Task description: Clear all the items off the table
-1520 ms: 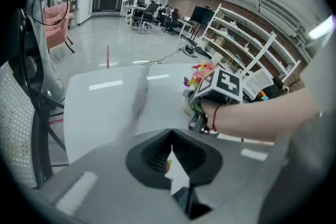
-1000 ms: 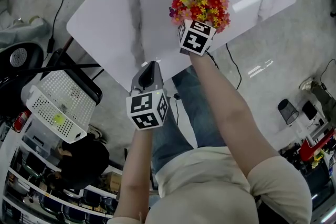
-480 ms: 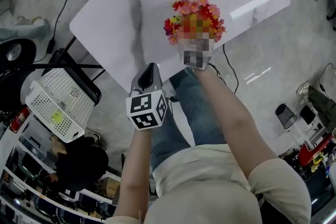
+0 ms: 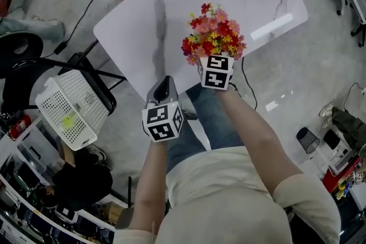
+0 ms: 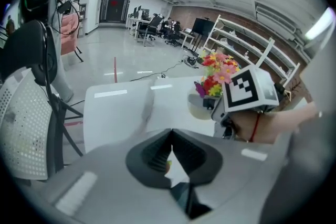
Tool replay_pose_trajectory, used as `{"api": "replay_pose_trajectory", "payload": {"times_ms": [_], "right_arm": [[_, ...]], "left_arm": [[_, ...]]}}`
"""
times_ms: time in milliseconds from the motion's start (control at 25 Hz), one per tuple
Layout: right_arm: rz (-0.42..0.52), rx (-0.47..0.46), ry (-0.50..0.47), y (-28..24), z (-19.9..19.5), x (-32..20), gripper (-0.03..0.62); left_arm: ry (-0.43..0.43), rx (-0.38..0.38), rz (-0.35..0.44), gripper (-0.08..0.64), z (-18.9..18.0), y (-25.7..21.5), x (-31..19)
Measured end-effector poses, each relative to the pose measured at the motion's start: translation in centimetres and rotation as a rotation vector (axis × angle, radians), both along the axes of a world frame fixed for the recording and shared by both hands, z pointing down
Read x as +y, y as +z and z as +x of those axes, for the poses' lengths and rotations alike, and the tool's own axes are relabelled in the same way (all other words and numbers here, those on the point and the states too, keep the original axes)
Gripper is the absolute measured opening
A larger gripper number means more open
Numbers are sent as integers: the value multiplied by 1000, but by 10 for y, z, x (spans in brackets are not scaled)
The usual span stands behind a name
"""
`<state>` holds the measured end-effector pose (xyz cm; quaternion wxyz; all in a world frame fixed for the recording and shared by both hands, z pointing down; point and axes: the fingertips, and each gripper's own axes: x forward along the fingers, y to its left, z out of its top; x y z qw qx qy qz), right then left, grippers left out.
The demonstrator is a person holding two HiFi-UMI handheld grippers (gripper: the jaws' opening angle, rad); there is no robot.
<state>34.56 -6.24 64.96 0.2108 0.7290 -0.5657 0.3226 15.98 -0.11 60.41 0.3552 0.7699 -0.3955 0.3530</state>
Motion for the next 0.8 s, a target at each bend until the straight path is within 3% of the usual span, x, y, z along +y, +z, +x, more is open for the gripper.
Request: {"api": "replay_pose_trajectory", "payload": {"times_ms": [520, 800], "right_arm": [[3, -17, -187, -82, -54, -6, 518], [11, -12, -348, -120, -99, 0, 518]], "left_arm": [[-116, 20, 51, 8, -37, -56, -10], [-182, 24, 75, 8, -67, -82, -9]]}}
